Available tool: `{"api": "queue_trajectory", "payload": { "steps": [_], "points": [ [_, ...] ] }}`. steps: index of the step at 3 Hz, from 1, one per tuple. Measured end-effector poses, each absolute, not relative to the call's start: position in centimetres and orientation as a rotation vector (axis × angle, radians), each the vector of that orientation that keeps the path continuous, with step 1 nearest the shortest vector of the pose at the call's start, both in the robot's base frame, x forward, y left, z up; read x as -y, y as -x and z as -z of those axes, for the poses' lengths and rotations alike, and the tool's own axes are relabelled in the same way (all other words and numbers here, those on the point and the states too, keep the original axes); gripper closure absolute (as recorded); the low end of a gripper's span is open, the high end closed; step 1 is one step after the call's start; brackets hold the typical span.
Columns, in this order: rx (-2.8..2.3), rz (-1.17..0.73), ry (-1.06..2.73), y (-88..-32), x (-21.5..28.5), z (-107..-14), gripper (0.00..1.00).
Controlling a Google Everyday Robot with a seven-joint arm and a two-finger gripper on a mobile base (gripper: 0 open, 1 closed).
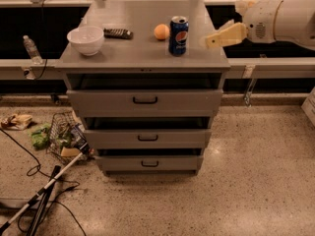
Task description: Pick pepsi can
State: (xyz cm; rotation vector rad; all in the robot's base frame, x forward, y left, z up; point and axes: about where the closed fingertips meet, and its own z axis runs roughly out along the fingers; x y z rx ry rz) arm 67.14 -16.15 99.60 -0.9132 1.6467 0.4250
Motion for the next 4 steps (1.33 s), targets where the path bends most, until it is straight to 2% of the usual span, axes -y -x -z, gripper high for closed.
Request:
{"api": "queue_trajectory", "payload": {
  "steps": [1,2,4],
  "points": [
    [-1.625,-0.374,0.848,-68.7,17.0,-100.6,0.00],
    [-1.638,-0.417,0.813,-69.2,16.1,-98.5,0.00],
    [-1.621,-0.482,0.787,-74.3,12.8,-94.4,0.00]
  ]
}}
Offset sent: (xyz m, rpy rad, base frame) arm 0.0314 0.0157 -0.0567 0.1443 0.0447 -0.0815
